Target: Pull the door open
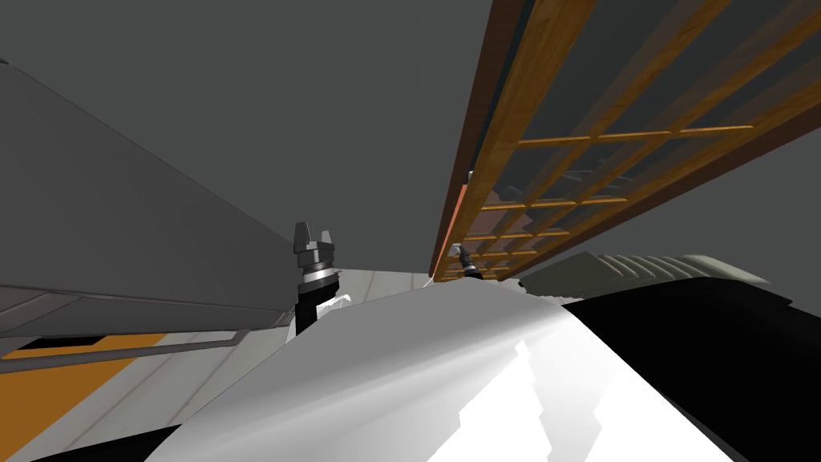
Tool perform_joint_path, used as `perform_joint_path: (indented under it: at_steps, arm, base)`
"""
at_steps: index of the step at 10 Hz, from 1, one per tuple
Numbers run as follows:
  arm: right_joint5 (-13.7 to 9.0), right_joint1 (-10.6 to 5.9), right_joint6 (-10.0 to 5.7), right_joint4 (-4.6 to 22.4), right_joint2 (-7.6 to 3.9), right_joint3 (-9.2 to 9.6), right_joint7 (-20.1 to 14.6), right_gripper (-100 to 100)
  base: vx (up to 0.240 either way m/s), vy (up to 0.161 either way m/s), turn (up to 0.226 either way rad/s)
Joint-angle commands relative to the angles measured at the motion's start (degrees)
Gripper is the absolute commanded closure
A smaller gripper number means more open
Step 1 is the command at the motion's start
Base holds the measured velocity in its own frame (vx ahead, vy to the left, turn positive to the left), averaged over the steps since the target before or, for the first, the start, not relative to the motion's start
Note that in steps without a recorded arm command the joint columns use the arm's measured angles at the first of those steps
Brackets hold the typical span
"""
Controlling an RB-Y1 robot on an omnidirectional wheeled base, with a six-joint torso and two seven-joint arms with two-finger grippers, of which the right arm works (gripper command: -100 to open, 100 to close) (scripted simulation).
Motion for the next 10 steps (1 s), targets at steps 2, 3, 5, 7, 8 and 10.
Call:
perform_joint_path:
  at_steps: [2, 3, 5, 7, 8, 10]
  arm:
    - [-0.6, -0.26, -0.05, 0.0, 0.39, 0.72, -3.0, 100]
    - [-1.3, -0.34, 0.08, -0.1, 0.39, 0.98, -5.3, 100]
    - [-2.0, -0.41, 0.21, -0.1, 0.40, 1.23, -7.8, 100]
    - [-2.7, -0.48, 0.35, -0.2, 0.41, 1.48, -10.2, 100]
    - [-3.5, -0.56, 0.48, -0.2, 0.42, 1.74, -12.4, 100]
    - [-4.2, -0.63, 0.61, -0.3, 0.43, 1.99, -14.9, 100]
  base:
    - [-0.024, -0.017, 0.040]
    - [-0.035, -0.009, 0.055]
    - [-0.042, -0.021, 0.067]
    - [-0.030, -0.013, 0.043]
    - [-0.028, -0.013, 0.054]
    - [-0.046, -0.019, 0.059]
